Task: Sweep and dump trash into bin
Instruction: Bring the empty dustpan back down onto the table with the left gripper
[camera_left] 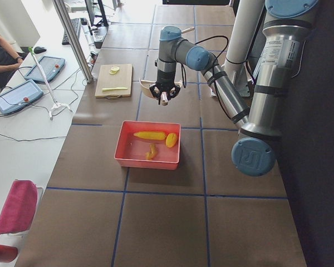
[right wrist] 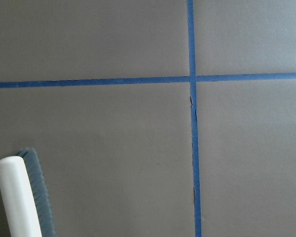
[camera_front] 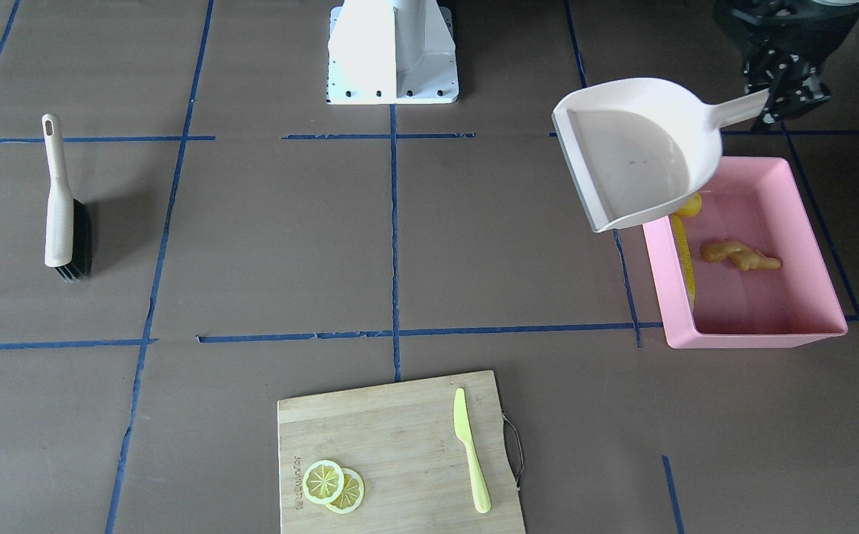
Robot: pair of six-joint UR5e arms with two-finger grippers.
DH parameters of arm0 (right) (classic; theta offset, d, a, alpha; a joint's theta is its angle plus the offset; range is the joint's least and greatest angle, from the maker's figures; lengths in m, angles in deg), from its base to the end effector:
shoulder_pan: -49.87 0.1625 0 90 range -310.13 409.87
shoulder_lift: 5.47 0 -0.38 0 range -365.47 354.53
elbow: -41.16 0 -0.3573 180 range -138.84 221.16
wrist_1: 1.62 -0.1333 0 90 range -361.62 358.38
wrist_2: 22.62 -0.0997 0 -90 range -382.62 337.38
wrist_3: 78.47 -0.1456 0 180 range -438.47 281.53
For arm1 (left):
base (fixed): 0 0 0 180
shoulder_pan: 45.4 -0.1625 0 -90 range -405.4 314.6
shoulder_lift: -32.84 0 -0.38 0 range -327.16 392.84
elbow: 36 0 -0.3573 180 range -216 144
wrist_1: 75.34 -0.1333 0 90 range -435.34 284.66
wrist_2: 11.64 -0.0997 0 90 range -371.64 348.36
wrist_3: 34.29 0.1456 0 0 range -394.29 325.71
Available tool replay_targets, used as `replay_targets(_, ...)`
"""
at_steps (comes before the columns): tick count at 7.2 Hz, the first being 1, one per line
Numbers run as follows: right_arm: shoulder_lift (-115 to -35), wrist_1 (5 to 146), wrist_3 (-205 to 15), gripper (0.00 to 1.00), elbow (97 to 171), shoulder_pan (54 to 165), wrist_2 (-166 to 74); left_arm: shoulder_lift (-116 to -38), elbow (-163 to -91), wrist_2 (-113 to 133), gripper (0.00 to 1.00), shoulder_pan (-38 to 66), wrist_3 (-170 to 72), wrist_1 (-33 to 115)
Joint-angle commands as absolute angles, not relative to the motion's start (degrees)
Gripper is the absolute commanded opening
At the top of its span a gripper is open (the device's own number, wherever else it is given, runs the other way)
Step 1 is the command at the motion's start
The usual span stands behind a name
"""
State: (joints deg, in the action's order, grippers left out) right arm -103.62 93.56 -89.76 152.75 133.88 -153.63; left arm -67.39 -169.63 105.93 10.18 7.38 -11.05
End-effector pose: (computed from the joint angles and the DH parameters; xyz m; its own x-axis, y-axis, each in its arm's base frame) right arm -0.0050 -0.4098 0.5500 0.7465 0.0235 0.6649 -0.0437 0.9989 0.0138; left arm 0.1870 -0.3895 0.3147 0.1227 0.9924 0.0088 -0.7764 0.0904 0.6237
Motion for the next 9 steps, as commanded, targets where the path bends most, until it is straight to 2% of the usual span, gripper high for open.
replay_targets(1,-103.39,96.82,-86.11,1.00,152.78,134.95,-153.49,-73.39,-163.48,106.13,0.00,0.43,4.57,-10.66)
replay_targets(3,-103.21,96.55,-86.29,1.00,152.17,134.95,-153.23,-79.90,-155.66,105.96,0.00,-8.89,-2.36,-9.52)
replay_targets(6,-102.86,96.55,-86.46,1.00,152.34,134.95,-153.58,-80.01,-145.28,103.50,0.00,-9.36,-5.19,6.17)
replay_targets(9,-102.86,96.55,-86.55,1.00,152.34,134.95,-153.58,-80.28,-143.23,102.62,0.00,-9.45,-5.20,8.06)
